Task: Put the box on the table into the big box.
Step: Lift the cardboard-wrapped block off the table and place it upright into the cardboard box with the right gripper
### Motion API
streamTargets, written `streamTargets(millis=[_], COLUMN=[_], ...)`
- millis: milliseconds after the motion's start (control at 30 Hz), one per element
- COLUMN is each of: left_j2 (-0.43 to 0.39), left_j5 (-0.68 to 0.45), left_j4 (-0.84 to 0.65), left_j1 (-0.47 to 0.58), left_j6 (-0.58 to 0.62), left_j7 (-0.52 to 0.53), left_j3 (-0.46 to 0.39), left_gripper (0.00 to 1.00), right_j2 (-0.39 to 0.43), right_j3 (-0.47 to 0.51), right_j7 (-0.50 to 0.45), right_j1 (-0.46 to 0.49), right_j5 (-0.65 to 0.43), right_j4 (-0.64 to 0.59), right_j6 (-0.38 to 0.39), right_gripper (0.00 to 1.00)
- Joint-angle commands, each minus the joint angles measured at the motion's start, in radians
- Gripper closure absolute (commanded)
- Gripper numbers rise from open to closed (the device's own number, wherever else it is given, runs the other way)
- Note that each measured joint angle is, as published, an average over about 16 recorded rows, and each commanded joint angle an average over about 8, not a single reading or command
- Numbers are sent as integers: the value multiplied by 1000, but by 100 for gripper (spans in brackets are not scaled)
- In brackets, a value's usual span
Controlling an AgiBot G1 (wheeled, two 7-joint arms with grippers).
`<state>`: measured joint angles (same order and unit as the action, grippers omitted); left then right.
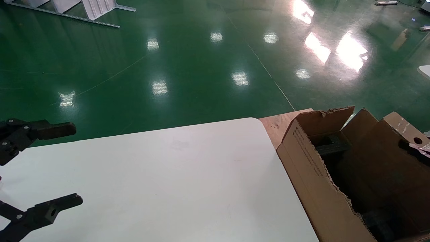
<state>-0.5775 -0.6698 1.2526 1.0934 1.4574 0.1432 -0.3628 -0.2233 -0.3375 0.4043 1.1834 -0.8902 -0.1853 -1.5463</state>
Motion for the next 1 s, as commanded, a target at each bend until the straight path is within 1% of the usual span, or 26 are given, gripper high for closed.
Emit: streamTargets(millis=[33,200,333,1000], left_j2=[0,0,0,0], left_j5=[0,0,0,0], left_j4=[0,0,0,0], left_j1=[0,0,0,0], left_j6=[0,0,0,0], left_j7=[0,0,0,0], left_j3=[0,0,0,0], left_gripper=[0,0,0,0], right_j2=[-5,-18,-31,-58], right_j3=[8,25,29,-17], right_j7=[10,18,26,69], right_j1=[-13,-17,-11,64], right_j5=[8,24,26,-9], right_j4=[-46,-130,-171,-271], right_j6=[-4,-3,-2,33], right_gripper=[100,100,100,100])
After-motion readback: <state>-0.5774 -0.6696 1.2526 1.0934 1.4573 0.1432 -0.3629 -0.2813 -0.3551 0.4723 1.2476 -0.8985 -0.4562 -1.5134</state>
